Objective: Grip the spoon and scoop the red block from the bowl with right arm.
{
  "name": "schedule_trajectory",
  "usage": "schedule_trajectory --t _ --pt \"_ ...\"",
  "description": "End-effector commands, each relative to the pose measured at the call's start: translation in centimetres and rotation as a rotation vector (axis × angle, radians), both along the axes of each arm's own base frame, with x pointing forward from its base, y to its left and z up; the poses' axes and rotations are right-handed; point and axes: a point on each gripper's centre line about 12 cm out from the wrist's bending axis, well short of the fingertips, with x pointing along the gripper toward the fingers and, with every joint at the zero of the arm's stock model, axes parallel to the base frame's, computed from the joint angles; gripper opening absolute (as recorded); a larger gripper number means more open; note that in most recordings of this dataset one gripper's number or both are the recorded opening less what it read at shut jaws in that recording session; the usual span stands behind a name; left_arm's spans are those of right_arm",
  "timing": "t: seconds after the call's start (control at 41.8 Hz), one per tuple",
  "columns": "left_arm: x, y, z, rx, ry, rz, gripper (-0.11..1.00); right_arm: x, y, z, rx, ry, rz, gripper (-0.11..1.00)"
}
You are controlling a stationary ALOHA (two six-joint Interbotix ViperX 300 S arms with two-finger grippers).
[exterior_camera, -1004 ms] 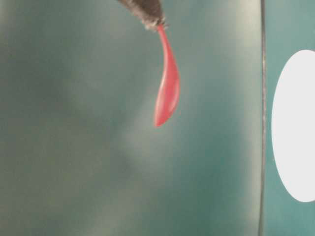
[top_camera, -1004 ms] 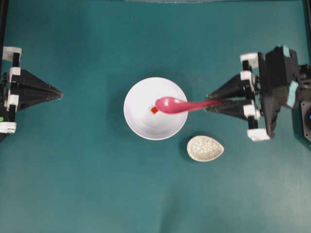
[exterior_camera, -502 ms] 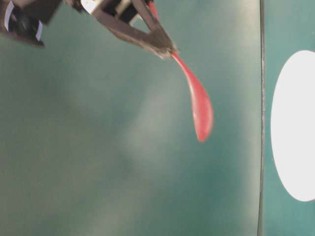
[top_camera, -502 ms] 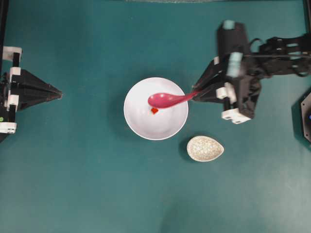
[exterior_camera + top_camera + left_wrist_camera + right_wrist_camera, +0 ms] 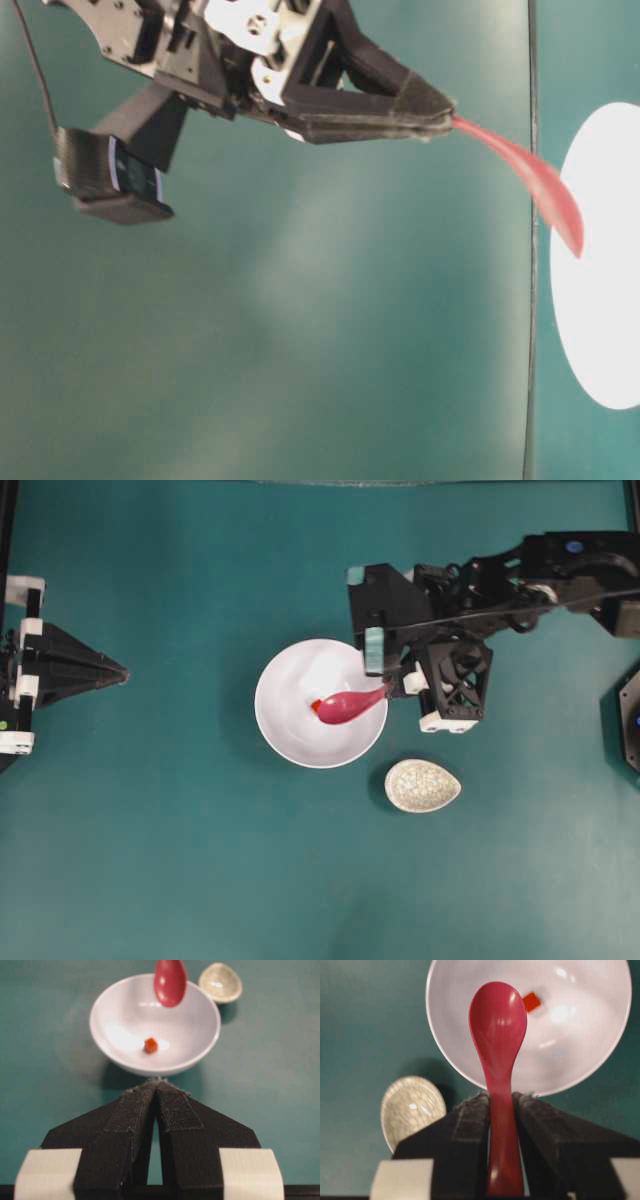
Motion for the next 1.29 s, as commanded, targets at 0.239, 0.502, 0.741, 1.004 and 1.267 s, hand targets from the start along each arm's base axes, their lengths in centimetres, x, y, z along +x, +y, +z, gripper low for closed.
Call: schedule_trajectory --t 0.239,0.502,0.741,1.004,1.267 --pt "0.2 0.1 0.3 0.005 -0.006 0.002 0.00 1.1 -0.8 -0.6 -0.042 0.057 -0.008 0.24" --pt "0.2 0.1 0.3 0.005 -0.006 0.002 0.00 1.5 -1.0 -2.1 -0.050 0.094 -0.004 0.24" --pt "0.2 0.1 0.3 0.005 -0.009 0.002 0.00 1.8 -1.2 -3.1 -0.062 0.116 0.002 0.24" --pt "0.2 0.1 0.3 0.005 -0.009 0.002 0.00 2.4 -1.4 -3.8 -0.068 0.094 -0.005 0.24" --pt "0.2 0.0 0.3 0.006 -0.006 0.000 0.00 3.5 -1.4 -4.0 -0.075 0.072 -0.002 0.24"
